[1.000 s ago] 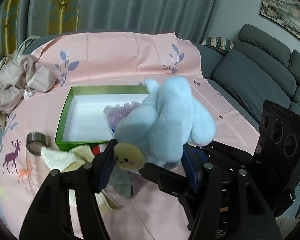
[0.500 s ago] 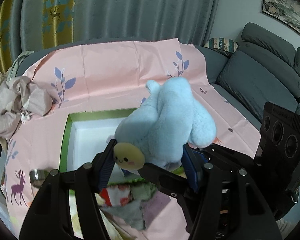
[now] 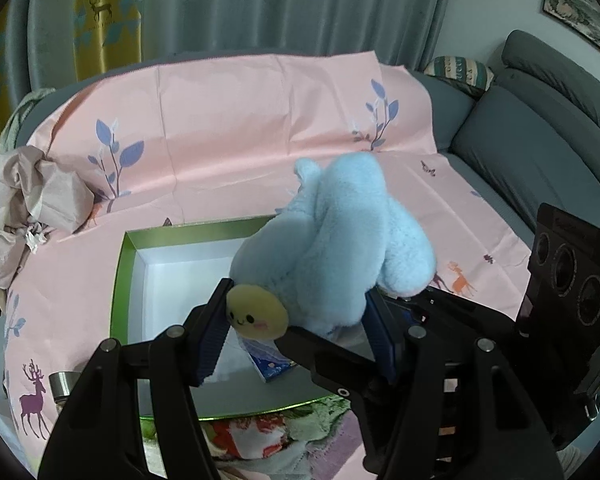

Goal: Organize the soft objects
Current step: 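Lift the blue elephant and carry it over the green box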

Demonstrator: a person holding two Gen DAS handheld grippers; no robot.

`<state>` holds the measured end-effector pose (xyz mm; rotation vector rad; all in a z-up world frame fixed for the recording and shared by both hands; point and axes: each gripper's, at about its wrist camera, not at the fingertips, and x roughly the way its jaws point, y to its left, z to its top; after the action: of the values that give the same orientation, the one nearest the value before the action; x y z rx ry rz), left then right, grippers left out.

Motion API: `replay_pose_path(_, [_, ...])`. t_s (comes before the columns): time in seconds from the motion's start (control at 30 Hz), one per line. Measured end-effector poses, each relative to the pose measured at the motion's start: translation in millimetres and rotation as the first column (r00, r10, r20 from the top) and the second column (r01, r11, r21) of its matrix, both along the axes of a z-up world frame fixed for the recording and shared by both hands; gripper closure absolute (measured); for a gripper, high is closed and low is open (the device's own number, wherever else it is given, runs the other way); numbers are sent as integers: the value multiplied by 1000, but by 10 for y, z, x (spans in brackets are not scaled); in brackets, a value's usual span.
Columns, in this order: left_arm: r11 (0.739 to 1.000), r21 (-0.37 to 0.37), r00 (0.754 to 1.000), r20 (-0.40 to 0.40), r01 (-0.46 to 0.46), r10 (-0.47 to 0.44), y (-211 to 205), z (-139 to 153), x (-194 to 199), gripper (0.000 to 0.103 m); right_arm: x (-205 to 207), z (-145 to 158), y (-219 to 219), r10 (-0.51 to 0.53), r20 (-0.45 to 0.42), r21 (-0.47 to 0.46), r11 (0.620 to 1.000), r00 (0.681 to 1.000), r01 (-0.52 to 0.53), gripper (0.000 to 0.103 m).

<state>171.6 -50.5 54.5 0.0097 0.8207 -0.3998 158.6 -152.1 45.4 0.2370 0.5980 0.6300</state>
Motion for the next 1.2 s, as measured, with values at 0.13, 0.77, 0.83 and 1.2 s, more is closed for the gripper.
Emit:
replay_pose_path(0.13, [1000,-1,1000,-25,-7,7,11,-111,99,43,77,-91,17,-1,-21,-14,1000,1000,1,57])
replay_pose_path(0.77, [999,-1,992,-117,-35,35,97,-504,434,43,337,-422,96,-5,-116,-67,998,993,-3,57])
replay_pose_path(0.83, [999,-1,991,-127,-42,41,119,-540,461,43,358,-447,116,-4,-126,-73,997,992,-5,57])
replay_pose_path(1.2, [998,-1,983,-168,-70,69,211,-682,557,43,471,-543,222,-6,-178,-111,994,984,-15,57])
